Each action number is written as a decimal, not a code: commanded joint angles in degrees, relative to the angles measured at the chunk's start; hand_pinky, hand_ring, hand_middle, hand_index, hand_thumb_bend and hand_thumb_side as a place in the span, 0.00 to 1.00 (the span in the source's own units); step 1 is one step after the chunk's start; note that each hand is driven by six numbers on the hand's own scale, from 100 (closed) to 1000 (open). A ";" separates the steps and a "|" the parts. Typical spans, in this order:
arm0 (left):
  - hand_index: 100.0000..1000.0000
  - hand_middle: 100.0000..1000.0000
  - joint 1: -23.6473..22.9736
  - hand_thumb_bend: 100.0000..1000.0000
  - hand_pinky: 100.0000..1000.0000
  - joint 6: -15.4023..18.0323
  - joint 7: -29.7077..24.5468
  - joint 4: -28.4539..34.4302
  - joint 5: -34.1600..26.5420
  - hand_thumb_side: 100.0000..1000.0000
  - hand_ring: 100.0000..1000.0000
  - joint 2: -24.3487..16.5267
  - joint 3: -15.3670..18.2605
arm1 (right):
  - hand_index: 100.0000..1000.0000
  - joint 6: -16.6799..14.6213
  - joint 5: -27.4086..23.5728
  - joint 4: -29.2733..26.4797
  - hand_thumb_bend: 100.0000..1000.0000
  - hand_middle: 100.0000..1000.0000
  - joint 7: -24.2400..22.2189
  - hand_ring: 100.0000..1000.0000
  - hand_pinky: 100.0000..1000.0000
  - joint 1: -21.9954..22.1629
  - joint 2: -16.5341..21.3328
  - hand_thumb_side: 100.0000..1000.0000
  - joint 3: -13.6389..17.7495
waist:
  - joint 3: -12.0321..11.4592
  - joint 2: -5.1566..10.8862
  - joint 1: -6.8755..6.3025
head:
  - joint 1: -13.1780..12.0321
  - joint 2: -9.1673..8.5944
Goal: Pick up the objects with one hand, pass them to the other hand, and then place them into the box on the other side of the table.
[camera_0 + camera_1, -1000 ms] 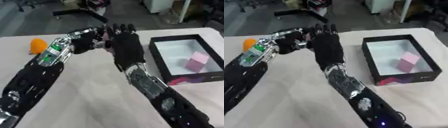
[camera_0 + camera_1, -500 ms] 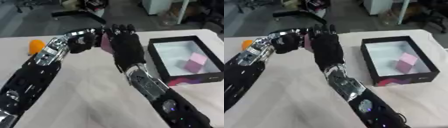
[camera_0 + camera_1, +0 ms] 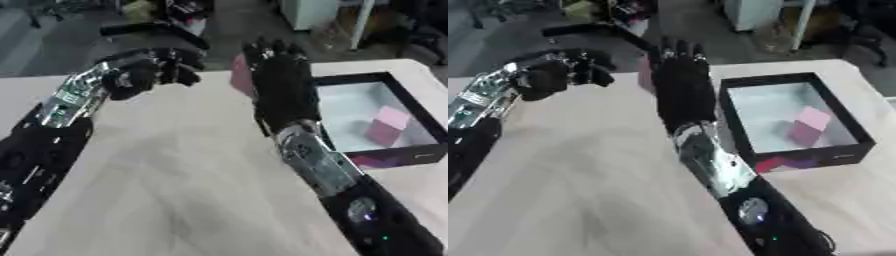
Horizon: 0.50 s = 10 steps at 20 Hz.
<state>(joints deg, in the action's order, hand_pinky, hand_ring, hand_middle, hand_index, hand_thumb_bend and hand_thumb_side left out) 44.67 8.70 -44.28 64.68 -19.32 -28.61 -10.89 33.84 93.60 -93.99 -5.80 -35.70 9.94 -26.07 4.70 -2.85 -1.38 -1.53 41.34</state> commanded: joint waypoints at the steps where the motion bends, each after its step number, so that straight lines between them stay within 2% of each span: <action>1: 0.88 0.77 -2.71 0.99 0.87 1.28 5.99 3.17 1.52 0.51 0.77 -4.46 6.02 | 0.45 9.86 -8.75 3.69 0.00 0.54 5.69 0.57 0.26 -0.08 3.42 0.28 5.35 | -0.16 0.95 -0.18 | 0.59 -1.03; 2: 0.88 0.76 -4.56 0.98 0.86 1.37 8.25 4.20 2.10 0.51 0.76 -5.07 7.95 | 0.48 12.36 -12.15 6.38 0.00 0.55 8.22 0.58 0.26 -0.17 4.19 0.28 6.95 | -0.28 0.88 -0.20 | 0.83 -1.17; 3: 0.87 0.76 -6.20 0.96 0.86 1.40 10.31 5.33 2.78 0.51 0.76 -5.55 9.53 | 0.54 13.95 -15.52 9.37 0.00 0.57 10.87 0.59 0.27 -0.52 4.76 0.31 8.17 | -0.38 0.81 -0.22 | 1.03 -1.29; 4: 0.87 0.76 -7.86 0.95 0.86 1.43 12.33 6.31 3.75 0.52 0.76 -6.09 11.12 | 0.63 15.19 -18.84 12.76 0.00 0.62 13.01 0.62 0.30 -0.98 5.28 0.38 9.49 | -0.53 0.73 -0.26 | 1.28 -1.40; 5: 0.87 0.76 -9.18 0.94 0.86 1.45 14.05 7.10 4.93 0.52 0.76 -6.46 12.36 | 0.78 15.93 -22.08 15.97 0.00 0.70 14.60 0.69 0.38 -1.49 5.62 0.52 10.50 | -0.65 0.67 -0.30 | 1.46 -1.47; 8: 0.87 0.75 -12.50 0.92 0.85 1.24 18.93 7.08 9.27 0.51 0.75 -7.44 15.85 | 0.93 17.70 -31.55 24.93 0.00 0.78 14.76 0.77 0.54 -3.15 6.58 0.71 13.57 | -1.10 0.54 -0.45 | 1.96 -1.54; 10: 0.87 0.75 -13.39 0.91 0.85 1.30 21.78 5.56 13.39 0.51 0.75 -7.83 17.50 | 0.99 18.02 -36.14 29.02 0.00 0.83 15.28 0.81 0.62 -3.87 7.13 0.73 15.29 | -1.28 0.53 -0.47 | 2.06 -1.57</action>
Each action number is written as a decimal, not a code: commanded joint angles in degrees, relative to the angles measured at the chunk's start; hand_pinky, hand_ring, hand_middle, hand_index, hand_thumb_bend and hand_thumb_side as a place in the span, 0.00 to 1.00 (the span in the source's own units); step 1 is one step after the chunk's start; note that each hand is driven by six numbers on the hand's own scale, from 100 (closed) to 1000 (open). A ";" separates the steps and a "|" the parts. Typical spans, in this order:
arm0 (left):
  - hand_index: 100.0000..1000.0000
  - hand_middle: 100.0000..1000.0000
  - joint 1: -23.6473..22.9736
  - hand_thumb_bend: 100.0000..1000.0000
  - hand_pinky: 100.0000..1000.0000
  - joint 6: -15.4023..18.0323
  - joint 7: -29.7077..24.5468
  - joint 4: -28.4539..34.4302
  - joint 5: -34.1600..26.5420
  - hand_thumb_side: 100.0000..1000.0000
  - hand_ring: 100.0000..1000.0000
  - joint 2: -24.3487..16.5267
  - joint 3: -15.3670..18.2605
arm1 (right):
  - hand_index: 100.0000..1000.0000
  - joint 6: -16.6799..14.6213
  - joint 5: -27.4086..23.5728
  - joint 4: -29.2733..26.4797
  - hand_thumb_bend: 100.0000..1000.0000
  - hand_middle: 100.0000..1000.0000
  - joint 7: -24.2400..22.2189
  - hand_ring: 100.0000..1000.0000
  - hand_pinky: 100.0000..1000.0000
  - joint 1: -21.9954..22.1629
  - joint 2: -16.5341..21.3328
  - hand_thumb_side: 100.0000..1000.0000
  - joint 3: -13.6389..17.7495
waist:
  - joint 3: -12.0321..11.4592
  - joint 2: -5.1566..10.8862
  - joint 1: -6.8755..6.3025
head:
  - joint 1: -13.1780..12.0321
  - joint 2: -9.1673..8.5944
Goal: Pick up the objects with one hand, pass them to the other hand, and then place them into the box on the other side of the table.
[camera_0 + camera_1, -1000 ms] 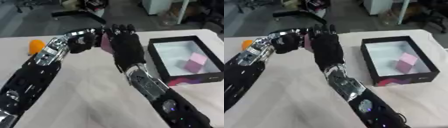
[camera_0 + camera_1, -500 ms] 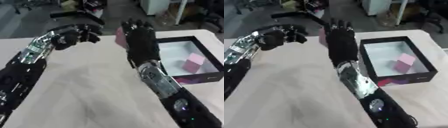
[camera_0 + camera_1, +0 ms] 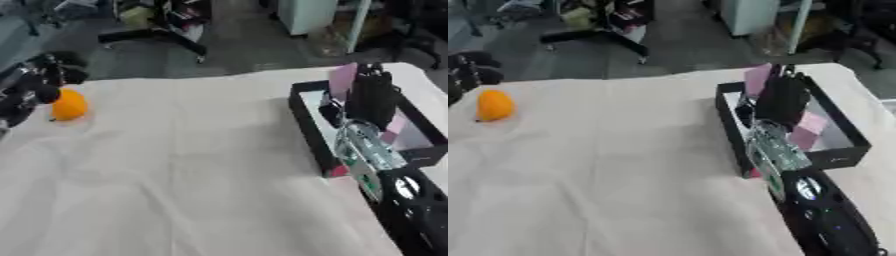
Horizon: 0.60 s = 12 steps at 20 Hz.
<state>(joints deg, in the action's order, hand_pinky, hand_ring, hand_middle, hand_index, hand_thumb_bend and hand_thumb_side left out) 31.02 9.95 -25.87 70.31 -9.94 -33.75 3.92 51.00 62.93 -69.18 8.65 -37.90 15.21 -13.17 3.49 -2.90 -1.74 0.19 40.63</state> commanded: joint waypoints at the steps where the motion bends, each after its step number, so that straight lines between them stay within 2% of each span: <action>1: 0.87 0.76 0.04 0.91 0.85 0.08 4.76 -1.07 6.74 0.50 0.76 -2.78 3.36 | 1.00 0.91 -7.06 6.00 0.05 0.87 1.28 0.83 0.69 -1.90 2.04 0.72 3.07 | -0.10 0.58 -0.08 | 0.36 -0.92; 4: 0.87 0.76 -0.08 0.89 0.85 0.44 8.76 -4.92 14.61 0.50 0.76 -2.56 5.31 | 1.00 0.96 -9.86 9.08 0.18 0.89 3.11 0.88 0.78 -2.21 2.48 0.74 4.61 | -0.05 0.57 0.13 | 0.33 -1.20; 7: 0.88 0.76 0.39 0.89 0.85 0.82 11.99 -8.96 20.56 0.49 0.76 -2.85 6.47 | 1.00 0.96 -10.01 8.33 0.23 0.90 3.39 0.89 0.82 -2.20 2.90 0.72 4.74 | 0.08 0.49 0.26 | 0.25 -1.45; 9: 0.88 0.77 0.91 0.89 0.85 1.23 13.62 -11.41 24.24 0.48 0.77 -3.37 6.79 | 1.00 0.96 -8.18 6.90 0.27 0.92 1.57 0.91 0.89 -2.09 3.24 0.68 3.86 | 0.15 0.44 0.29 | 0.13 -1.52; 11: 0.88 0.77 1.59 0.89 0.85 1.75 14.75 -13.68 27.35 0.46 0.77 -3.95 6.95 | 1.00 0.84 -5.53 5.31 0.30 0.94 -2.51 0.93 0.98 -1.98 3.56 0.61 2.78 | 0.21 0.40 0.30 | 0.02 -1.59; 12: 0.88 0.77 1.95 0.89 0.85 2.04 15.21 -14.74 28.75 0.46 0.77 -4.22 6.99 | 1.00 0.66 -3.82 4.59 0.33 0.96 -5.31 0.95 1.00 -1.93 3.76 0.53 2.39 | 0.23 0.40 0.30 | -0.06 -1.59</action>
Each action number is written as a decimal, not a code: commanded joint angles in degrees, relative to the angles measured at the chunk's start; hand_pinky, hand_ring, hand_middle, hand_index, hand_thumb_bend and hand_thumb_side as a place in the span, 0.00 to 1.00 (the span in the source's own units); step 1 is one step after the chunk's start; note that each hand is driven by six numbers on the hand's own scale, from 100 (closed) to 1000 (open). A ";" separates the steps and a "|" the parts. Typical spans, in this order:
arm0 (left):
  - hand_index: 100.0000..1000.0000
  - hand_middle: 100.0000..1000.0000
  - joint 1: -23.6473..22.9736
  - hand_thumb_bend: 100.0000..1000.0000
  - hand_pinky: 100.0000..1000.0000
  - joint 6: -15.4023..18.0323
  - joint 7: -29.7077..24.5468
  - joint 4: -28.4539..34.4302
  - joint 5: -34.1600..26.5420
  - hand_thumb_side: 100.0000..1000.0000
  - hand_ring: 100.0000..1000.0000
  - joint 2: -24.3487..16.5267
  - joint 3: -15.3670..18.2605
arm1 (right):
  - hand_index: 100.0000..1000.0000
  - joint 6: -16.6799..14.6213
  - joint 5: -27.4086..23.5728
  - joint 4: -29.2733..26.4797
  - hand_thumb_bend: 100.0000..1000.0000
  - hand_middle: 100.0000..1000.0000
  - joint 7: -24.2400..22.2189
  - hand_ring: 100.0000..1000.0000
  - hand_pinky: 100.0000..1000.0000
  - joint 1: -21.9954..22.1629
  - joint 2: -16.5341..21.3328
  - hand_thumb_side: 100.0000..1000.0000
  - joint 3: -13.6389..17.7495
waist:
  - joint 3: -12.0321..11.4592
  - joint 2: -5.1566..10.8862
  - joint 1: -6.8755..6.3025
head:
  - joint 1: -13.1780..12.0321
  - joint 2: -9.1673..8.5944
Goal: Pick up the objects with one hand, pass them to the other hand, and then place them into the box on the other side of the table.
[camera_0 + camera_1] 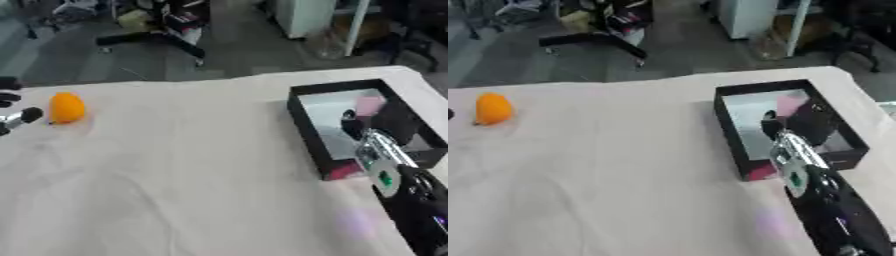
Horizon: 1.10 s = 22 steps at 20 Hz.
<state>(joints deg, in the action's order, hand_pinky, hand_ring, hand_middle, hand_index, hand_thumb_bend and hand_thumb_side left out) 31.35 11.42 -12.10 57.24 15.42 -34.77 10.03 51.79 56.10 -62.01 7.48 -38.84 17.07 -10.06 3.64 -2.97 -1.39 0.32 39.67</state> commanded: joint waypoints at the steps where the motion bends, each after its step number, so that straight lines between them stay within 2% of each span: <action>1: 0.88 0.77 2.02 0.89 0.85 0.88 1.81 -2.74 4.64 0.46 0.77 -3.49 0.89 | 1.00 -0.49 5.04 -3.09 0.34 0.97 -7.65 0.97 1.00 -0.98 2.17 0.48 -1.08 | 0.11 0.48 -0.06 | -0.23 -0.63; 2: 0.89 0.77 2.43 0.89 0.85 1.23 2.12 -3.74 5.92 0.46 0.77 -3.81 0.81 | 1.00 -1.02 7.53 -3.54 0.37 0.99 -11.61 0.99 1.00 -1.03 2.49 0.38 -1.33 | 0.13 0.49 -0.04 | -0.24 -0.64; 3: 0.89 0.77 2.84 0.88 0.85 1.54 2.38 -4.71 7.05 0.46 0.77 -4.08 0.73 | 1.00 -1.65 10.28 -4.09 0.37 0.99 -15.58 0.99 1.00 -1.15 2.78 0.36 -1.38 | 0.16 0.50 -0.03 | -0.26 -0.66; 4: 0.89 0.77 3.19 0.88 0.85 1.79 2.60 -5.52 7.94 0.45 0.77 -4.31 0.66 | 1.00 -2.22 13.00 -4.63 0.39 1.00 -19.08 1.00 1.00 -1.22 3.03 0.26 -1.30 | 0.19 0.50 -0.02 | -0.28 -0.70; 7: 0.89 0.77 4.55 0.88 0.85 2.13 3.56 -8.20 10.63 0.44 0.77 -5.24 0.33 | 1.00 -3.94 22.56 -7.53 0.43 1.00 -27.55 1.00 1.00 -1.35 3.69 0.29 -0.37 | 0.36 0.44 0.04 | -0.55 -0.90; 10: 0.88 0.77 6.44 0.86 0.84 1.74 6.12 -11.43 14.40 0.42 0.77 -6.43 -0.26 | 1.00 -5.96 32.79 -12.31 0.50 0.99 -31.60 0.99 1.00 -1.18 4.08 0.32 0.84 | 0.64 0.27 0.11 | -2.07 -0.92; 13: 0.89 0.77 9.44 0.85 0.84 0.30 11.71 -16.67 21.41 0.41 0.77 -7.43 -1.35 | 1.00 -10.44 46.72 -20.40 0.52 0.96 -33.52 0.95 1.00 -0.86 4.10 0.25 1.84 | 1.19 -0.03 0.22 | -6.51 -0.66; 15: 0.88 0.76 11.23 0.85 0.83 -0.44 15.27 -20.06 25.62 0.40 0.77 -7.52 -1.90 | 1.00 -14.38 53.44 -25.87 0.49 0.94 -34.94 0.94 1.00 -0.70 3.65 0.23 1.85 | 1.58 -0.23 0.28 | -10.39 -0.31; 17: 0.88 0.76 13.21 0.87 0.82 -1.38 19.40 -23.56 29.56 0.39 0.76 -7.12 -2.14 | 1.00 -18.84 57.03 -31.63 0.44 0.94 -36.43 0.93 0.98 -0.54 2.90 0.22 1.26 | 2.11 -0.59 0.39 | -14.56 -0.12; 19: 0.87 0.75 14.89 0.89 0.81 -2.04 23.63 -26.45 32.47 0.39 0.76 -6.46 -2.06 | 1.00 -22.61 58.50 -36.71 0.39 0.92 -37.68 0.92 0.96 -0.44 2.02 0.20 0.55 | 2.76 -1.17 0.54 | -17.27 -0.51; 20: 0.88 0.75 15.67 0.90 0.81 -2.41 25.84 -27.65 33.55 0.39 0.76 -6.21 -1.93 | 1.00 -24.09 58.75 -39.08 0.31 0.91 -37.86 0.91 0.92 -0.49 1.46 0.23 0.20 | 3.27 -1.62 0.63 | -18.37 -0.97; 22: 0.88 0.76 16.89 0.95 0.82 -3.07 29.77 -29.65 35.26 0.39 0.76 -6.06 -1.70 | 1.00 -25.79 58.49 -42.54 0.24 0.90 -37.89 0.90 0.91 -0.62 0.02 0.22 -0.40 | 4.41 -2.61 0.91 | -19.96 -2.03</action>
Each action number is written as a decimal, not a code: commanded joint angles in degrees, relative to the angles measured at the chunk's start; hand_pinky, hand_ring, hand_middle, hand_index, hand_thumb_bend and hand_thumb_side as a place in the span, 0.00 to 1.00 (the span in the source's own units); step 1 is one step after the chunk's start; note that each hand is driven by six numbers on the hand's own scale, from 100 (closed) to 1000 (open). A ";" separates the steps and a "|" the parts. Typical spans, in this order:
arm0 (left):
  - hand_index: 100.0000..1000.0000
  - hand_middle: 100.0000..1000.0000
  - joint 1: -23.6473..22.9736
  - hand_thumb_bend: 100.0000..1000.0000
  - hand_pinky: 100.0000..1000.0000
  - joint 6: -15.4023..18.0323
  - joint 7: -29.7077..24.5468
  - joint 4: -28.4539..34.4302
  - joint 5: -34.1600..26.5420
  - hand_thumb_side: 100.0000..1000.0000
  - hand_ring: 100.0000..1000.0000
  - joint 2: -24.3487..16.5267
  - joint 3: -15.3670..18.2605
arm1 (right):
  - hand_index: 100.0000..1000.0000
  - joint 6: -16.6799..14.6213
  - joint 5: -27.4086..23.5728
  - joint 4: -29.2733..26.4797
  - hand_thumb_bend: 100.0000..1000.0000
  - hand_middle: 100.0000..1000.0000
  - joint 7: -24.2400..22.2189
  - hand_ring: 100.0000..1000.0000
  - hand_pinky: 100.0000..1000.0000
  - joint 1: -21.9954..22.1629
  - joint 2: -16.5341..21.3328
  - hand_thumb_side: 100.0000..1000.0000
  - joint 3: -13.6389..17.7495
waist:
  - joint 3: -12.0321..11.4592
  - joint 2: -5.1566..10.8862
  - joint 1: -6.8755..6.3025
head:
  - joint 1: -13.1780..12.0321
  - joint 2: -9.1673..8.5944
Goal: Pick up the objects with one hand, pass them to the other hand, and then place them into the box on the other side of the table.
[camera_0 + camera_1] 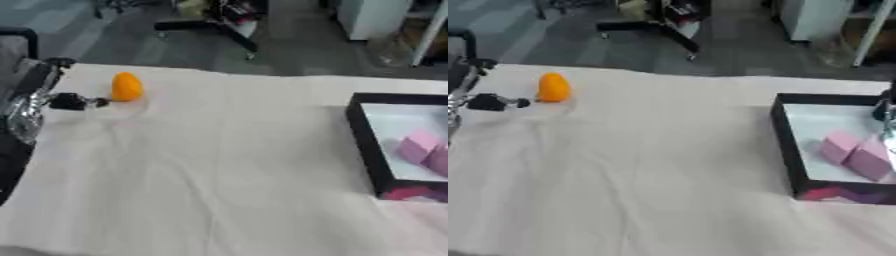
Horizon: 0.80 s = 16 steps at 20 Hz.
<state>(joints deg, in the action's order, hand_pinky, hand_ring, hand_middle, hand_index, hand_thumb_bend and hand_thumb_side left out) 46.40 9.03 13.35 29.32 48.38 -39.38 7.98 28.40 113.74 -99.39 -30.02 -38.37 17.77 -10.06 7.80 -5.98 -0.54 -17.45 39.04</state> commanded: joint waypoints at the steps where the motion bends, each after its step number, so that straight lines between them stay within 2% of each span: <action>1: 0.88 0.76 2.45 0.97 0.82 -1.23 6.03 -2.73 2.95 0.40 0.76 -1.55 0.53 | 1.00 -2.87 0.52 -6.33 0.21 0.90 -0.36 0.90 0.91 -1.17 -1.44 0.22 -0.72 | 0.92 -0.23 0.21 | -2.93 -2.03; 5: 0.86 0.74 4.55 0.99 0.80 -4.25 11.33 -5.93 4.21 0.39 0.74 -2.13 0.96 | 1.00 -3.08 -0.87 -9.01 0.15 0.90 0.13 0.90 0.89 -1.41 -3.22 0.22 -1.74 | 2.86 -2.54 0.36 | -5.00 -4.05; 10: 0.79 0.68 5.98 0.75 0.78 -6.97 15.22 -7.91 3.87 0.34 0.68 -2.42 0.95 | 1.00 -1.70 -2.33 -9.60 0.08 0.89 1.08 0.89 0.88 -1.41 -3.88 0.23 -2.24 | 4.14 -4.14 0.33 | -5.68 -5.49; 11: 0.77 0.66 6.13 0.69 0.78 -6.93 15.54 -8.14 3.31 0.32 0.67 -2.32 1.00 | 1.00 -1.43 -2.57 -9.58 0.07 0.89 1.24 0.89 0.88 -1.41 -3.95 0.23 -2.30 | 4.38 -4.32 0.36 | -5.73 -5.74; 13: 0.77 0.65 6.36 0.64 0.78 -6.27 15.48 -8.57 1.88 0.30 0.66 -2.10 1.01 | 1.00 -1.02 -2.94 -9.52 0.05 0.89 1.50 0.89 0.87 -1.41 -4.07 0.23 -2.37 | 4.75 -4.54 0.41 | -5.73 -6.15; 16: 0.73 0.60 6.61 0.52 0.77 -4.10 13.59 -8.95 -1.23 0.25 0.62 -1.73 1.06 | 1.00 -0.68 -3.23 -9.52 0.03 0.88 1.86 0.89 0.87 -1.40 -4.18 0.23 -2.42 | 5.13 -4.73 0.49 | -5.79 -6.57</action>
<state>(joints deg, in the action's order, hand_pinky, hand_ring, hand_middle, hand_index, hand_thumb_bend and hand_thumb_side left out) 51.52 4.11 27.32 19.94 48.36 -39.31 8.63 27.44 110.80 -107.96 -28.43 -38.84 13.37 -12.61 12.94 -11.51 0.04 -23.08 33.36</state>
